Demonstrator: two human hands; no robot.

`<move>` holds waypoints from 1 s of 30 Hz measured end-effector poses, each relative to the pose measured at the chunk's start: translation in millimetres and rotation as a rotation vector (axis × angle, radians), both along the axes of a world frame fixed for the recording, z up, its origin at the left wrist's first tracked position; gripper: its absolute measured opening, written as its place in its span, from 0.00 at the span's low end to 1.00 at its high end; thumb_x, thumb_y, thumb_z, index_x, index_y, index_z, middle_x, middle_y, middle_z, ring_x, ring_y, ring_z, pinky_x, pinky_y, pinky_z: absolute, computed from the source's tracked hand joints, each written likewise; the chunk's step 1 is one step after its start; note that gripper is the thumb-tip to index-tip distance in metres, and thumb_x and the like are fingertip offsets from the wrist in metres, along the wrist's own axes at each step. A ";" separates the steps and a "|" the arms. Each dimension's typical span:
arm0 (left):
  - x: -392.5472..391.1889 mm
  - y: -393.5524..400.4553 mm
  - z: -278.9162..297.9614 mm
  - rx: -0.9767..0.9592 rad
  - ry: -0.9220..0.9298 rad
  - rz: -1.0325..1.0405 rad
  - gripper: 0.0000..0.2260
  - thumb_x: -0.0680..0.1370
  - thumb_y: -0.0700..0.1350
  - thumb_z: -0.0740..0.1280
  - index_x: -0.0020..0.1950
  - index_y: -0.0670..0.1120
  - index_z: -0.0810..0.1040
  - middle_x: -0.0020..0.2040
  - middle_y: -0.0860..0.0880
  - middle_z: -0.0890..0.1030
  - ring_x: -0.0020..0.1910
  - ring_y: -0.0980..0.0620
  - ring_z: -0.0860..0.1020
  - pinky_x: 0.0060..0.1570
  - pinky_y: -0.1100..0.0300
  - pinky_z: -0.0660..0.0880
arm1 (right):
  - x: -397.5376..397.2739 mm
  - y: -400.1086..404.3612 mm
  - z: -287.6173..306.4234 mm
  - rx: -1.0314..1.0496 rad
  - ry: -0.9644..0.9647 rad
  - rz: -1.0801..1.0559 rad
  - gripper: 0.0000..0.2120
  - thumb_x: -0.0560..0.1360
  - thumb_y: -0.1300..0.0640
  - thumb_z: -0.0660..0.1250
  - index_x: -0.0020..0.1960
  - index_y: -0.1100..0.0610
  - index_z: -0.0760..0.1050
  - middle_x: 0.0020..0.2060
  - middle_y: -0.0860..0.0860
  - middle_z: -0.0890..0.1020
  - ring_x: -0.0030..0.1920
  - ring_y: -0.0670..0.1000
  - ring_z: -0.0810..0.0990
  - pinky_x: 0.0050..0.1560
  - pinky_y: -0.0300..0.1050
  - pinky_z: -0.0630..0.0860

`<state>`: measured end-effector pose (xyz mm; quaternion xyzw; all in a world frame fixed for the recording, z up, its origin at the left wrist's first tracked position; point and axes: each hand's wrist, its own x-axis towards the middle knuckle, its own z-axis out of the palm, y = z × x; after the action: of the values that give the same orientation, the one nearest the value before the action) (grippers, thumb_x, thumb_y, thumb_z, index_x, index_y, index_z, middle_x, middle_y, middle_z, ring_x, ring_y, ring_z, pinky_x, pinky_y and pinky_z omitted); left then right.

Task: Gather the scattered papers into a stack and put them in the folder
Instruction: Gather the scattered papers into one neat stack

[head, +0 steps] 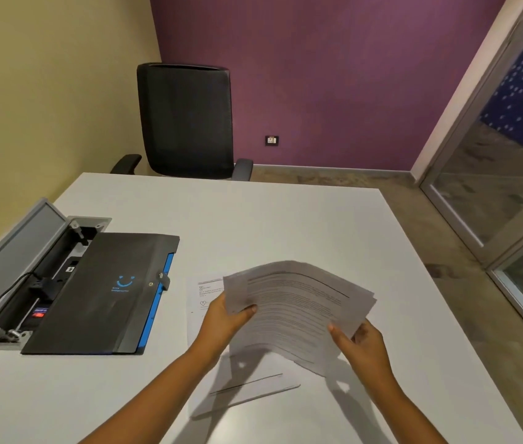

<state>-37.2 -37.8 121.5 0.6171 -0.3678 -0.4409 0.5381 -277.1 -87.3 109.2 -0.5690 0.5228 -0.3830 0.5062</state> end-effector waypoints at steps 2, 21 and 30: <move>-1.6 -1.1 3.6 -0.004 -0.034 -0.005 0.13 0.73 0.40 0.70 0.48 0.59 0.76 0.42 0.61 0.83 0.42 0.66 0.80 0.37 0.72 0.76 | 3.7 -1.0 5.0 -0.009 -0.029 -0.001 0.12 0.72 0.64 0.70 0.44 0.46 0.77 0.37 0.40 0.84 0.41 0.39 0.82 0.37 0.29 0.77; -12.5 29.7 -57.9 0.465 -0.140 -0.073 0.15 0.77 0.36 0.63 0.64 0.40 0.73 0.61 0.41 0.78 0.57 0.45 0.76 0.54 0.58 0.73 | 14.0 32.3 -83.7 0.119 0.261 0.046 0.09 0.75 0.63 0.66 0.55 0.63 0.79 0.42 0.46 0.81 0.44 0.47 0.78 0.37 0.22 0.69; 3.0 27.9 -55.7 0.303 -0.102 0.158 0.15 0.77 0.38 0.63 0.64 0.39 0.70 0.59 0.40 0.77 0.51 0.48 0.75 0.51 0.57 0.72 | 37.3 15.2 -64.0 0.033 0.257 0.118 0.11 0.78 0.55 0.63 0.60 0.48 0.70 0.50 0.39 0.78 0.47 0.35 0.78 0.41 0.21 0.73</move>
<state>-34.2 -9.8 65.8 0.7396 -0.2745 -0.4157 0.4526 -239.9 -72.1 45.1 -0.6347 0.5553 -0.2677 0.4661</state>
